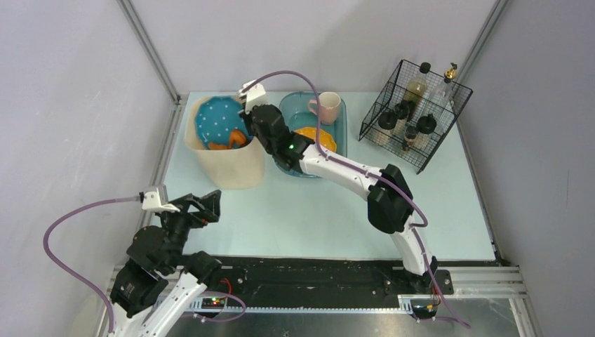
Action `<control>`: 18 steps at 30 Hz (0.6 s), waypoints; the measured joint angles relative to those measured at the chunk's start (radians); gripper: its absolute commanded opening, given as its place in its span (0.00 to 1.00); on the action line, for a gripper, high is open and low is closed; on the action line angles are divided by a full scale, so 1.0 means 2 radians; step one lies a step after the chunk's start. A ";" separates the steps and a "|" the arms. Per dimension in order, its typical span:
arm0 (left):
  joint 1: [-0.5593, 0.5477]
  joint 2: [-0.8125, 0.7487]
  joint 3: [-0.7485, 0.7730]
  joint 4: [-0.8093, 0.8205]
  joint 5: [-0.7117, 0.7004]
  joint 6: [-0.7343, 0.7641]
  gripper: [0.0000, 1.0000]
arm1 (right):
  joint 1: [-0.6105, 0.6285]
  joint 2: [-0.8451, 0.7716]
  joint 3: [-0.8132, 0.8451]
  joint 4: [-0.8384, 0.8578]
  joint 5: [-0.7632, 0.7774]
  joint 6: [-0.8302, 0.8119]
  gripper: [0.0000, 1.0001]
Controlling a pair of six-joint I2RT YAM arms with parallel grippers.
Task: Clear the kitchen counter
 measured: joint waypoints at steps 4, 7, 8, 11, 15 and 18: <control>0.000 0.001 0.000 0.000 0.000 0.000 0.98 | 0.022 -0.005 -0.036 0.076 0.013 -0.084 0.00; 0.000 0.001 0.000 0.000 0.000 0.000 0.98 | 0.041 -0.005 -0.048 0.126 0.020 -0.163 0.00; 0.000 0.001 0.000 0.000 0.000 0.000 0.98 | 0.046 -0.005 -0.051 0.142 0.022 -0.183 0.00; 0.000 0.002 0.000 0.000 0.000 0.000 0.98 | 0.061 -0.005 -0.065 0.210 0.021 -0.253 0.00; 0.000 0.002 0.000 0.000 0.000 0.000 0.98 | 0.077 -0.005 -0.072 0.292 0.016 -0.337 0.00; 0.000 0.002 0.000 0.000 0.000 0.000 0.98 | 0.086 -0.005 -0.072 0.348 0.012 -0.390 0.00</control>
